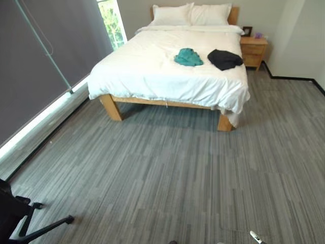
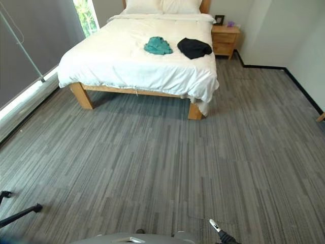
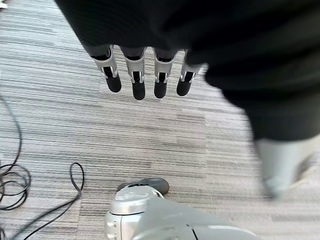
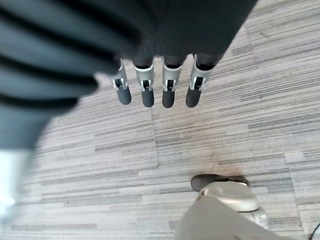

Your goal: Pick up bed clothes into laundry basket.

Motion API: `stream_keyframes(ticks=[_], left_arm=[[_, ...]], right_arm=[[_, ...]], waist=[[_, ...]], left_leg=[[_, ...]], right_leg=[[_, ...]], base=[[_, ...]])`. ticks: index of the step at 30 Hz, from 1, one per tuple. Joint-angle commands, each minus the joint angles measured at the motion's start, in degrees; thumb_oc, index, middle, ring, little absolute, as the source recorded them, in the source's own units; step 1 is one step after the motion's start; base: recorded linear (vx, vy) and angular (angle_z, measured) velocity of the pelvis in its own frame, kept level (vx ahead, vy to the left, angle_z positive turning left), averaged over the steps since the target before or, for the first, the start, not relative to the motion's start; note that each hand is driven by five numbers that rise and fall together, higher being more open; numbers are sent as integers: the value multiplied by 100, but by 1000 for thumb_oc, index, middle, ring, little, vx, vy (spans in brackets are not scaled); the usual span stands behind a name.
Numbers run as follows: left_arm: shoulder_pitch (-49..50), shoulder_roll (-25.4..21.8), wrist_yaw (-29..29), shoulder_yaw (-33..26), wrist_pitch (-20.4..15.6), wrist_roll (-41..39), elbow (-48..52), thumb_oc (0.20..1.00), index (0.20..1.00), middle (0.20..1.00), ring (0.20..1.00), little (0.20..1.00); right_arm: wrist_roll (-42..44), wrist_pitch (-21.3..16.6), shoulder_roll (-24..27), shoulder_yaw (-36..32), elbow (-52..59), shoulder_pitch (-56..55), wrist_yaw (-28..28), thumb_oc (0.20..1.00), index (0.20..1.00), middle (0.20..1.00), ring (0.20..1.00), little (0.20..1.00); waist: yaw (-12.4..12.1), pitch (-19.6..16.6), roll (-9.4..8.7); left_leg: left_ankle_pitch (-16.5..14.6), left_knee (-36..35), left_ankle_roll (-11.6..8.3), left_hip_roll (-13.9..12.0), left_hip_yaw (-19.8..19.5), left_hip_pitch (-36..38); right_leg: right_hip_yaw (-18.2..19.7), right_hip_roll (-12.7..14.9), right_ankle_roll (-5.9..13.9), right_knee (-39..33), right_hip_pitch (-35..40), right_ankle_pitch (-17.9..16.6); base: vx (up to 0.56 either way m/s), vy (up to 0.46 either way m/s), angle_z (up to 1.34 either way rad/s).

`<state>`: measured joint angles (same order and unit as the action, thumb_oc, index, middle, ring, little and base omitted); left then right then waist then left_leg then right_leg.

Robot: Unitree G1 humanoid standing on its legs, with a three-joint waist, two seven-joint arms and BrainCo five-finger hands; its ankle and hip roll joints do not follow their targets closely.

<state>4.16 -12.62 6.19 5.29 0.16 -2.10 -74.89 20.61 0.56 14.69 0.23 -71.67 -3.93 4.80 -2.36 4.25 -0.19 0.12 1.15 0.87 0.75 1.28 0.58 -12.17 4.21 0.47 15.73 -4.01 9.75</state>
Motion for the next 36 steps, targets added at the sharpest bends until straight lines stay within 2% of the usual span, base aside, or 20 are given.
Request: stream_keyframes(ticks=[1,10,12,13,14,15,16,17,18,22,28,31,34,35,36], left_arm=[[-361,-153,48,-125,-60,-84,-63,1000,1000,1000,1000,1000],[-483,-342,234,-135,-84,-113,197,1000,1000,1000,1000,1000],[-472,-561,270,-161,-159,-470,1449,1000,1000,1000,1000,1000],[-286,-661,-14,-197,-236,-967,2419,1000,1000,1000,1000,1000],[18,-912,-102,-242,-301,-1050,3749,1000,1000,1000,1000,1000],[295,-1101,-114,-437,-265,-1011,5175,1000,1000,1000,1000,1000],[306,-1145,-148,-517,-314,-1067,5735,1000,1000,1000,1000,1000],[317,-1146,-149,-520,-303,-1067,5751,1000,1000,1000,1000,1000],[347,-1136,-128,-608,-355,-1081,6130,1000,1000,1000,1000,1000],[448,-941,-66,-661,-404,-1293,6572,1000,1000,1000,1000,1000],[366,-719,132,-554,-337,-1584,6554,1000,1000,1000,1000,1000],[446,-745,272,-742,-350,-1576,6551,1000,1000,1000,1000,1000],[421,-738,476,-830,-295,-1624,6482,1000,1000,1000,1000,1000],[420,-756,487,-832,-271,-1612,6486,1000,1000,1000,1000,1000],[426,-787,523,-848,-251,-1574,6521,1000,1000,1000,1000,1000]], right_arm=[[-2,-47,51,-22,-250,158,97,1000,1000,1000,1000,1000],[520,-141,157,-197,131,273,49,1000,1000,1000,1000,1000],[1060,-257,284,-294,1524,247,57,1000,1000,1000,1000,1000],[1466,-262,323,-442,2279,100,-60,1000,1000,1000,1000,1000],[1365,-300,465,-477,3186,-99,-151,1000,1000,1000,1000,1000],[856,-287,661,-585,4569,-310,-166,1000,1000,1000,1000,1000],[619,-307,720,-638,5090,-307,-127,1000,1000,1000,1000,1000],[613,-294,715,-639,5109,-319,-122,1000,1000,1000,1000,1000],[412,-326,712,-666,5584,-400,-168,1000,1000,1000,1000,1000],[297,-407,499,-608,6248,-601,-204,1000,1000,1000,1000,1000],[322,-395,220,-188,6434,-563,-129,1000,1000,1000,1000,1000],[208,-411,240,40,6629,-290,-58,1000,1000,1000,1000,1000],[111,-485,286,-19,6766,-63,168,1000,1000,1000,1000,1000],[114,-503,302,-76,6854,-46,219,1000,1000,1000,1000,1000],[101,-527,312,-111,6940,8,278,1000,1000,1000,1000,1000]], waist=[[0,271,-186],[27,207,-195],[71,207,-179],[85,202,-164],[89,181,-159],[90,173,-146],[95,169,-130],[96,170,-131],[103,174,-121],[111,195,-123],[112,289,-163],[7,423,-195],[-58,593,-131],[-54,708,-120],[-27,873,-89]], left_leg=[[-54,-311,-256,-155,-56,186],[-76,-450,-252,-142,12,351],[-61,-487,-258,-147,46,370],[-50,-501,-264,-147,64,382],[-52,-509,-263,-135,70,397],[-67,-512,-251,-123,60,416],[-80,-526,-241,-119,61,431],[-81,-525,-241,-119,61,435],[-96,-528,-231,-106,63,447],[-121,-540,-206,-93,76,467],[-102,-552,-199,-83,128,415],[-124,-492,-121,-21,264,238],[-224,-346,36,38,255,110],[-287,-272,125,81,241,98],[-336,-212,220,117,261,100]], right_leg=[[-254,321,648,-1870,1112,-993],[-163,330,698,-1963,1193,-1036],[-115,331,707,-1969,1172,-1056],[-105,328,720,-1967,1164,-1062],[-106,337,733,-1963,1168,-1068],[-117,368,753,-1950,1196,-1061],[-132,384,762,-1950,1202,-1060],[-133,384,762,-1950,1206,-1059],[-131,393,764,-1957,1209,-1059],[-112,410,761,-1960,1215,-1055],[-89,418,766,-1986,1150,-1083],[-54,560,890,-1875,926,-1160],[30,779,971,-944,477,-1116],[131,897,1012,-240,135,-1261],[193,997,1053,456,-254,-1607]], base=[[0,0,0],[9,18,-4],[0,38,-12],[-5,38,-15],[19,46,-15],[30,42,-4],[0,0,0],[0,0,0],[0,0,0],[13,7,-5],[2,2,-3],[-1,85,-12],[-21,117,-19],[-58,180,-14],[-54,137,-15]])
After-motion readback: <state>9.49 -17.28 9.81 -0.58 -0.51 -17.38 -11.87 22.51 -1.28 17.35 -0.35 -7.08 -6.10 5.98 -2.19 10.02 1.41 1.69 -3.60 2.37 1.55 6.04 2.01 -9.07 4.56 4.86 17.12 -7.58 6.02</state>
